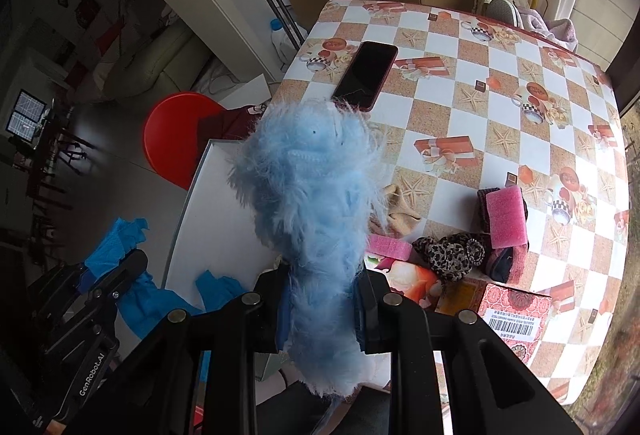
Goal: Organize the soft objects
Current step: 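Carry the boa and blue cloth in both tools over the white box, then open both tools to drop the boa and blue cloth into the box, then move both tools back over the remaining items on the table, then grasp the beige knit hat with the left tool while the right grasps a pink foam sponge, then carry the beige hat and pink sponge in both tools over the box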
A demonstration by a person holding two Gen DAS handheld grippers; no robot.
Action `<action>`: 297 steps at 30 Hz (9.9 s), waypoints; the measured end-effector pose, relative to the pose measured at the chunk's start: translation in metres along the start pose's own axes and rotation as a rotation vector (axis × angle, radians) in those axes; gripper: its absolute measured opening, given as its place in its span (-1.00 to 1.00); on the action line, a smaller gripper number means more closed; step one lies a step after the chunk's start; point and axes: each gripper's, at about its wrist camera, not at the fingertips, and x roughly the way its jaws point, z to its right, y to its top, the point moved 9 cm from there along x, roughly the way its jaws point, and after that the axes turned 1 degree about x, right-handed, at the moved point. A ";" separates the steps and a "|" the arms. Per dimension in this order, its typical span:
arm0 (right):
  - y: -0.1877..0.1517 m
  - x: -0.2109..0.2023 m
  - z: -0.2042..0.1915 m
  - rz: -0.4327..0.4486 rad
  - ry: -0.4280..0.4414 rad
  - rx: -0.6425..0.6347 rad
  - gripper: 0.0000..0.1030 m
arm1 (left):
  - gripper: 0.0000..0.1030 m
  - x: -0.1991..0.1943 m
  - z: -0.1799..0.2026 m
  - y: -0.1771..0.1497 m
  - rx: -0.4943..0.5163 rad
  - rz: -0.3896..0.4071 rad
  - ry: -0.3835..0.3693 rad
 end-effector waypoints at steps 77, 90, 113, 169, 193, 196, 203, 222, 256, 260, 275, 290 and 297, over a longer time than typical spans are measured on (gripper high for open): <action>-0.044 0.052 -0.106 -0.168 0.005 -0.231 -0.50 | -0.65 0.030 -0.077 -0.082 -0.171 -0.177 0.077; -0.040 0.060 -0.112 -0.174 0.015 -0.241 -0.50 | -0.64 0.037 -0.068 -0.077 -0.115 -0.181 0.088; -0.026 0.045 -0.078 -0.119 0.006 -0.116 1.00 | 0.99 0.038 -0.049 -0.060 -0.174 -0.136 -0.100; -0.060 0.045 0.425 -0.211 -0.196 0.750 1.00 | 0.99 0.246 0.207 0.079 0.242 -0.504 -0.145; -0.016 0.127 0.343 -0.294 -0.147 0.609 0.12 | 0.58 0.308 0.177 0.002 0.144 -0.767 0.041; -0.016 0.125 0.335 -0.296 -0.091 0.595 -0.31 | -0.16 0.306 0.186 0.006 0.146 -0.758 -0.019; -0.022 0.081 0.348 -0.196 -0.046 0.638 -0.53 | -0.34 0.272 0.191 0.035 0.219 -0.569 -0.030; -0.056 0.004 0.311 -0.084 -0.062 0.652 -0.53 | -0.33 0.165 0.186 0.058 0.249 -0.299 -0.096; -0.037 0.026 0.000 -0.115 0.034 0.101 -0.53 | -0.32 0.067 -0.013 -0.056 -0.069 -0.230 0.020; -0.039 0.032 -0.029 -0.133 0.042 0.026 -0.53 | -0.32 0.062 -0.032 -0.067 -0.114 -0.232 0.038; -0.044 0.056 -0.080 -0.201 0.042 -0.116 -0.53 | -0.32 0.059 -0.061 -0.092 -0.169 -0.258 0.058; -0.040 0.065 -0.098 -0.224 0.049 -0.173 -0.53 | -0.32 0.058 -0.062 -0.092 -0.145 -0.260 0.062; -0.040 0.068 -0.100 -0.231 0.052 -0.173 -0.53 | -0.32 0.058 -0.063 -0.093 -0.144 -0.264 0.064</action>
